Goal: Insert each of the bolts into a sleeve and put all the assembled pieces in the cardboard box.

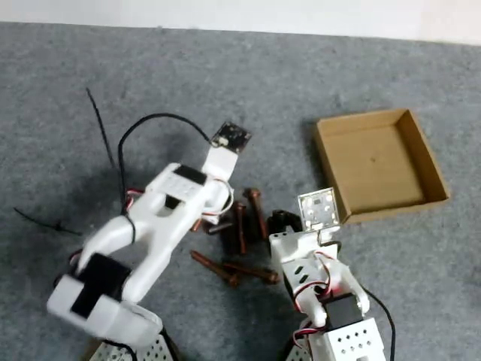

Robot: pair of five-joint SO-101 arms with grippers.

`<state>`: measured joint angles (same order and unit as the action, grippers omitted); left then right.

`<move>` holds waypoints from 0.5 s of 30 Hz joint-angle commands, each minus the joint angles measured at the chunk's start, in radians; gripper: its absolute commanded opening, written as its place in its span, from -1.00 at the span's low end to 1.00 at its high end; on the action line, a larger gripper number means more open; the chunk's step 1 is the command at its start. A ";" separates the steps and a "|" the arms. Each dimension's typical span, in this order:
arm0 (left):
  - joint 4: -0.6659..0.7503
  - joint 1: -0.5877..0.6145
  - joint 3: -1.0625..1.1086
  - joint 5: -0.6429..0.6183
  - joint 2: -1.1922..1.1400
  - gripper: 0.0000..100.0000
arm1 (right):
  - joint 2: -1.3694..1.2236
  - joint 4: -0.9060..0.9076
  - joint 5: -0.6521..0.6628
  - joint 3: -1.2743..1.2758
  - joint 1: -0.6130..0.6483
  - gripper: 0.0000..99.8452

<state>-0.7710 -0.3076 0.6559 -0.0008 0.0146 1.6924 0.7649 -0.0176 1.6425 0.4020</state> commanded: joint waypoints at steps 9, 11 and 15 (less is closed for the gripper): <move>0.414 -0.019 0.478 0.106 0.611 -0.99 | 0.022 -0.016 0.011 -0.008 -0.012 -0.99; 0.462 -0.019 0.539 0.106 0.687 -0.99 | 0.022 -0.018 0.011 -0.008 -0.008 -0.99; 0.555 -0.019 0.644 0.107 0.814 -0.99 | 0.024 -0.090 0.011 0.027 -0.005 -0.99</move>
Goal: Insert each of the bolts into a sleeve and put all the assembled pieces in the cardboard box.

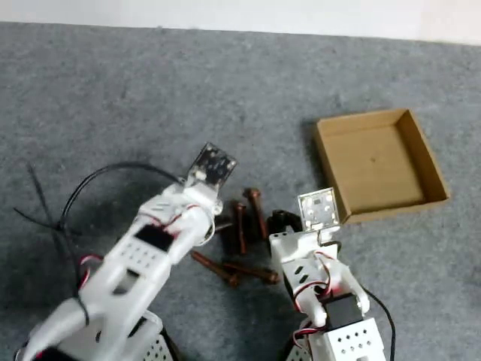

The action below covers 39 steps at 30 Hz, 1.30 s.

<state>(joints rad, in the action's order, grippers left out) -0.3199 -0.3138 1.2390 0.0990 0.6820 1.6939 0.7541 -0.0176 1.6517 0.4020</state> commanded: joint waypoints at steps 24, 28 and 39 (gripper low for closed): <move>0.296 0.137 0.463 -0.408 1.038 -0.99 | 0.013 -0.437 0.011 0.179 0.239 -0.99; 0.155 0.041 0.455 -0.631 1.168 -0.99 | 0.013 -0.437 0.038 0.179 0.242 -0.99; 0.193 -0.062 0.456 -0.669 1.133 -0.99 | 0.013 -0.435 0.255 0.179 0.243 -0.99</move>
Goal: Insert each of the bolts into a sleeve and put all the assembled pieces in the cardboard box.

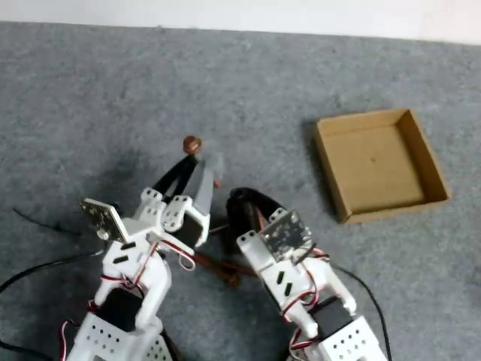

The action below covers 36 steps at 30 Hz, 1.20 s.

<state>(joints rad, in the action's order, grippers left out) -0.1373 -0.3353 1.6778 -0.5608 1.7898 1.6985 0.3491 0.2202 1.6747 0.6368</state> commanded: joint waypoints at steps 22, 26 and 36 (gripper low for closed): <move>-0.041 -0.113 0.018 -0.008 0.025 -0.99 | 0.013 -0.030 0.115 0.156 -0.008 -0.99; -0.041 -0.101 0.018 -0.008 0.025 -0.99 | 0.018 -0.047 0.117 0.156 -0.004 -0.99; -0.006 -0.076 0.018 -0.009 0.027 -0.99 | 0.018 -0.087 0.118 0.156 -0.002 -0.99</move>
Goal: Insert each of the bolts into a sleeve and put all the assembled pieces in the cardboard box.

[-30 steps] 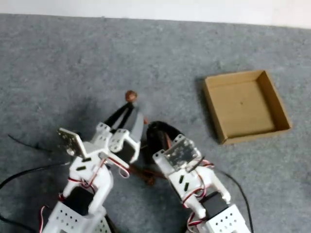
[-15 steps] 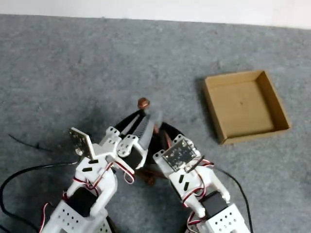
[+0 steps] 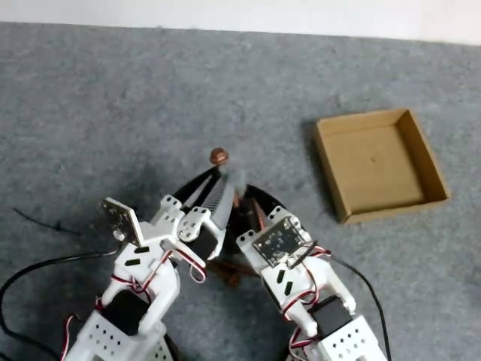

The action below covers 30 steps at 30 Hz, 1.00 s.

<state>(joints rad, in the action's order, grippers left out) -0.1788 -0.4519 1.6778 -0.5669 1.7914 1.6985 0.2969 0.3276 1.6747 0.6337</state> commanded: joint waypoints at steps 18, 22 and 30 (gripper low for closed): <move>0.051 0.056 0.016 -0.008 0.025 -0.99 | 0.010 -0.031 0.086 0.156 0.045 -0.99; 0.054 0.027 0.015 -0.005 0.027 -0.99 | 0.008 -0.027 0.087 0.156 0.045 -0.99; 0.109 0.027 0.018 -0.005 0.025 -0.99 | 0.008 -0.001 0.098 0.156 0.045 -0.99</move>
<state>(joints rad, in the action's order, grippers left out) -0.1036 -0.4028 1.6778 -0.5623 1.7914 1.6985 0.2969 0.4028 1.6747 0.6690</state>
